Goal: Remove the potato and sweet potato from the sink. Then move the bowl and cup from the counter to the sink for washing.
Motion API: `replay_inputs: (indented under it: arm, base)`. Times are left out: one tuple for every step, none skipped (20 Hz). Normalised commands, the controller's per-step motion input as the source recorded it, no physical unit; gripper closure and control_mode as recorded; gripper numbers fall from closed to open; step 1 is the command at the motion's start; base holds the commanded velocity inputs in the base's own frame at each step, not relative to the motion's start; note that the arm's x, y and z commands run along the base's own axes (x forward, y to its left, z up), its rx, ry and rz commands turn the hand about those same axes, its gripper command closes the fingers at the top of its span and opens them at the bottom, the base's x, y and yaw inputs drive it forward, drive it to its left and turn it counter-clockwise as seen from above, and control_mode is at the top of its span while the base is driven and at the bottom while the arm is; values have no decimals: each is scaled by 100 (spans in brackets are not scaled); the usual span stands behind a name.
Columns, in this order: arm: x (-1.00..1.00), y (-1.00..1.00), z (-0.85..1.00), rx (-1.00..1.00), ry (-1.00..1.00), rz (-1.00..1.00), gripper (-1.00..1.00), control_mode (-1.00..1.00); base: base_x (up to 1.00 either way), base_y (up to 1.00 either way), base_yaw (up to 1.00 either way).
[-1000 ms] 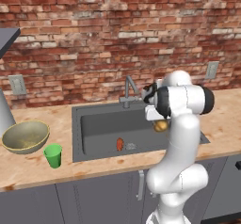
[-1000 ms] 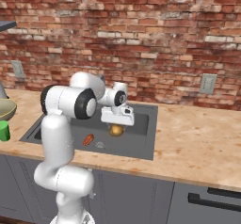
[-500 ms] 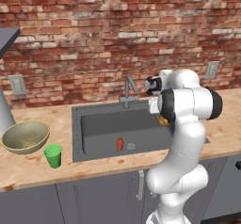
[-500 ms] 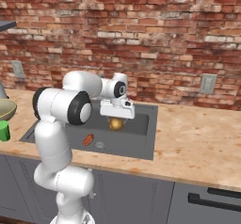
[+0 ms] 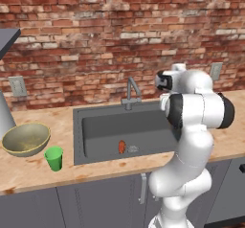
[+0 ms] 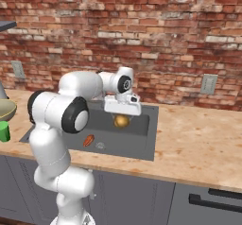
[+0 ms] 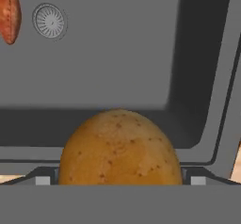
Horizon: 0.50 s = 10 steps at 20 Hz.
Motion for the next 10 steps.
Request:
replay_inputs:
  arm:
    - [-18,-28,34,0,0,0,100,-100]
    - [-20,-30,32,0,-8,0,100,-100]
    - [-20,-30,31,0,-11,0,100,-100]
    - [-20,-30,29,0,-12,0,100,-100]
    - [-19,-30,30,0,-15,0,100,-100]
    - [-18,-32,30,0,-17,0,100,-100]
    - [-17,-33,28,0,-23,0,100,-100]
    - [-15,-35,29,0,-24,0,100,-100]
    - [-15,-35,28,0,-25,0,100,-100]
    - [-12,-36,26,0,-26,0,100,-100]
  base:
    - [0,0,0]
    - [0,0,0]
    - [0,0,0]
    - [0,0,0]
    - [0,0,0]
    - [0,0,0]
    - [0,0,0]
    - [0,0,0]
    - [0,0,0]
    - [0,0,0]
